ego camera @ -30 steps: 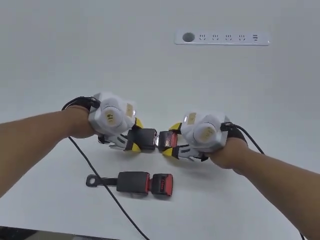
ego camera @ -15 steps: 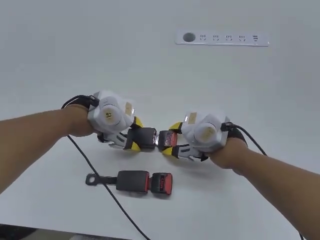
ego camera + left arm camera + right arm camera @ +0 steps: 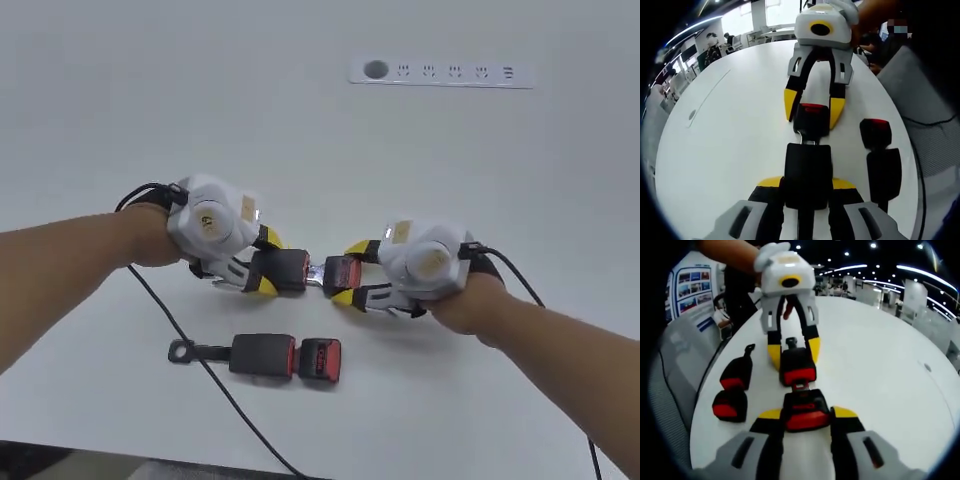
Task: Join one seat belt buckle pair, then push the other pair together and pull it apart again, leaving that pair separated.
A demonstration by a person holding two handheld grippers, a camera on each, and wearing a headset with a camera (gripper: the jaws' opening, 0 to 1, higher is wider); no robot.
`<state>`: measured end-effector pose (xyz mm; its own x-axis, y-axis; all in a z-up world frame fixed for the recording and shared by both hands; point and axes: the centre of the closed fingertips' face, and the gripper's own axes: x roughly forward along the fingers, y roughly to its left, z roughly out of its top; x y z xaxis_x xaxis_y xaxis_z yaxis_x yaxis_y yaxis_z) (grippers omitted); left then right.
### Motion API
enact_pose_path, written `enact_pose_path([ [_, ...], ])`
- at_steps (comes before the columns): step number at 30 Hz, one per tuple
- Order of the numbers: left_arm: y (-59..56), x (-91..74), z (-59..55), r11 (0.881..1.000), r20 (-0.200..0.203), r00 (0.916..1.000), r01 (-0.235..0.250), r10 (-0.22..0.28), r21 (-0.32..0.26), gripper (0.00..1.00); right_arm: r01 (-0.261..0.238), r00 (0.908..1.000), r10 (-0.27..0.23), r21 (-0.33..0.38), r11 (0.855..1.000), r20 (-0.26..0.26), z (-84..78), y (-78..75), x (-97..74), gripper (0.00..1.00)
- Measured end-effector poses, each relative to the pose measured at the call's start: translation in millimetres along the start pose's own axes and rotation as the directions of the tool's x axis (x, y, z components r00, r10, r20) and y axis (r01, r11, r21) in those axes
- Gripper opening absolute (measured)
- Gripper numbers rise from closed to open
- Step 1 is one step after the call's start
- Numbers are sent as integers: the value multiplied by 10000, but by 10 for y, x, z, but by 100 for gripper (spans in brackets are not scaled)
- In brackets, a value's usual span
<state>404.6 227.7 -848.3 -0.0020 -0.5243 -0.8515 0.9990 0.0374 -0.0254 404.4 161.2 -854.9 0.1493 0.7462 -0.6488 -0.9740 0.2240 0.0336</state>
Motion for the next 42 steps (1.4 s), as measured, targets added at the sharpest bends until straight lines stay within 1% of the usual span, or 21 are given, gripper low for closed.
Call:
enact_pose_path([
  [3,5,6,-3,10000,7,10000,-34,34,-59,35,28,10000,-29,32,10000,66,2,-7,7,36],
  [7,17,14,-15,9997,135,9999,-82,86,-228,35,57,10000,-57,45,10000,69,-10,-17,-5,36],
  [12,27,14,-30,9990,378,9992,-143,159,-435,35,97,9999,-98,95,9999,103,-92,-19,-120,36],
  [16,27,11,-25,9987,490,9986,-153,177,-490,35,135,9999,-136,121,9998,93,-148,-65,-177,36],
  [19,22,8,-10,9985,488,9986,-162,187,-514,35,68,10000,-68,116,9999,-2,-215,-89,-241,36],
  [22,19,6,2,9985,471,9987,-166,190,-514,35,119,9999,-119,134,9998,-16,-282,-99,-326,36],
  [26,14,5,13,9982,485,9986,-185,213,-569,35,252,9997,-253,207,9995,36,-351,-137,-418,36],
  [29,11,6,14,9983,477,9987,-169,196,-565,35,359,9994,-358,344,9988,-19,-405,-168,-500,36],
  [32,13,5,17,9982,532,9984,-162,193,-569,35,485,9988,-488,388,9981,79,-450,-205,-590,36],
  [37,6,1,21,9980,571,9982,-171,206,-614,35,431,9990,-426,420,9982,-122,-541,-229,-663,36],
  [42,6,-1,21,9977,564,9982,-166,202,-651,36,460,9988,-454,418,9981,-156,-627,-251,-736,36],
])
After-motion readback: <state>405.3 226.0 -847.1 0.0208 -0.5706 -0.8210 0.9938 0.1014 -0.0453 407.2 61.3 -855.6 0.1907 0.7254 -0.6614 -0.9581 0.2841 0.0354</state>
